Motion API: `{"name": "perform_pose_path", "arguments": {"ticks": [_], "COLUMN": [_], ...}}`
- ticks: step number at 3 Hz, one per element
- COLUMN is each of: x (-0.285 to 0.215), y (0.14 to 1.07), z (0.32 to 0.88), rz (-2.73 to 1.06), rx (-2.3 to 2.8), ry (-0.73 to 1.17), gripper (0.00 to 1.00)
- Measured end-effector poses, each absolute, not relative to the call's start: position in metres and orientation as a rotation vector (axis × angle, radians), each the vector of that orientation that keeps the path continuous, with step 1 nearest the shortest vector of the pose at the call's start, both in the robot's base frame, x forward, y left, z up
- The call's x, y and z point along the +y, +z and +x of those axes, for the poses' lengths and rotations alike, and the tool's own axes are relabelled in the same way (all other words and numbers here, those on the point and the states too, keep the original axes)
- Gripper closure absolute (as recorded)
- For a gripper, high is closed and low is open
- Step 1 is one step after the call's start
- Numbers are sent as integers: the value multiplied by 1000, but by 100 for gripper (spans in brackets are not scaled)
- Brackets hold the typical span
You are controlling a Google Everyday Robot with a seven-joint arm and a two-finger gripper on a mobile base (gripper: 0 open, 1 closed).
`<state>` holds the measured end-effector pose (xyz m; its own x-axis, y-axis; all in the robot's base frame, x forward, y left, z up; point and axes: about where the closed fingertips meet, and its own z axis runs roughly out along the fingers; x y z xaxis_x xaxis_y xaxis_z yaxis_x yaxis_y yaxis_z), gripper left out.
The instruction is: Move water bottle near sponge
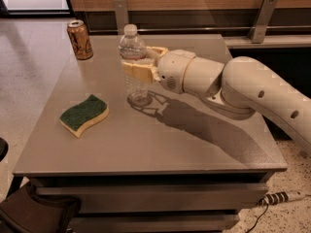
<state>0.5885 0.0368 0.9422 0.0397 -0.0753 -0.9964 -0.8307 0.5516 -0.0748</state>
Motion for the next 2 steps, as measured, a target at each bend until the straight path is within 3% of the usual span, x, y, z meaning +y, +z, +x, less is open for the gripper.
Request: {"name": "perform_pose_path", "arguments": {"ticks": [2], "x": [51], "y": [937], "z": [555], "rz": [-780], "rx": [1500], "ry": [725], "gripper": [100]}}
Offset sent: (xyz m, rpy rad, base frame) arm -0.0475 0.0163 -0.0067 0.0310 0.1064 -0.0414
